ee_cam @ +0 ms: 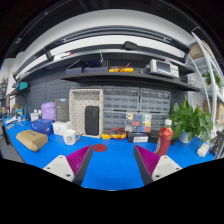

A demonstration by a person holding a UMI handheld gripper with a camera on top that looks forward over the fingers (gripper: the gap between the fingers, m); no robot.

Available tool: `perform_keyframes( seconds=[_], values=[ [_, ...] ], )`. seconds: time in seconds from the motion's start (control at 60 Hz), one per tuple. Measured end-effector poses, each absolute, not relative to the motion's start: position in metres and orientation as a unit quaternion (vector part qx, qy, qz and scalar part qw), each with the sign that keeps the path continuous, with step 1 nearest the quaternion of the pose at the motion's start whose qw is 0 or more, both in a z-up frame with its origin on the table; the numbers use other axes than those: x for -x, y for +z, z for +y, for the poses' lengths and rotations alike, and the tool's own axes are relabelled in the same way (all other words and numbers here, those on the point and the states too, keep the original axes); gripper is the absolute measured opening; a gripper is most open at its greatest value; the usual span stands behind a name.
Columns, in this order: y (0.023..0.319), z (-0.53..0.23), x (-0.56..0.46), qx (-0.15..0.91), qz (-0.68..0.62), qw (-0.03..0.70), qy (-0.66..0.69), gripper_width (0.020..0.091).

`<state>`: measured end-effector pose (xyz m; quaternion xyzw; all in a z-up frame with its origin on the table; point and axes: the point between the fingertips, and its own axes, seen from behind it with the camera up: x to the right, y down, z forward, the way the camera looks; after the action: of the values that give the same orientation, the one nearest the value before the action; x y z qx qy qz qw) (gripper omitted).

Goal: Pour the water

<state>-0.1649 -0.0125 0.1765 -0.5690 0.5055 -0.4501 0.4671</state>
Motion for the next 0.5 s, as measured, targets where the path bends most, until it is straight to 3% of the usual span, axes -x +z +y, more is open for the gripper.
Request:
perform_keyframes(
  seconds=[0.5],
  values=[
    [0.084, -0.156, 0.136, 0.547, 0.552, 0.429, -0.46, 0.0851]
  ],
)
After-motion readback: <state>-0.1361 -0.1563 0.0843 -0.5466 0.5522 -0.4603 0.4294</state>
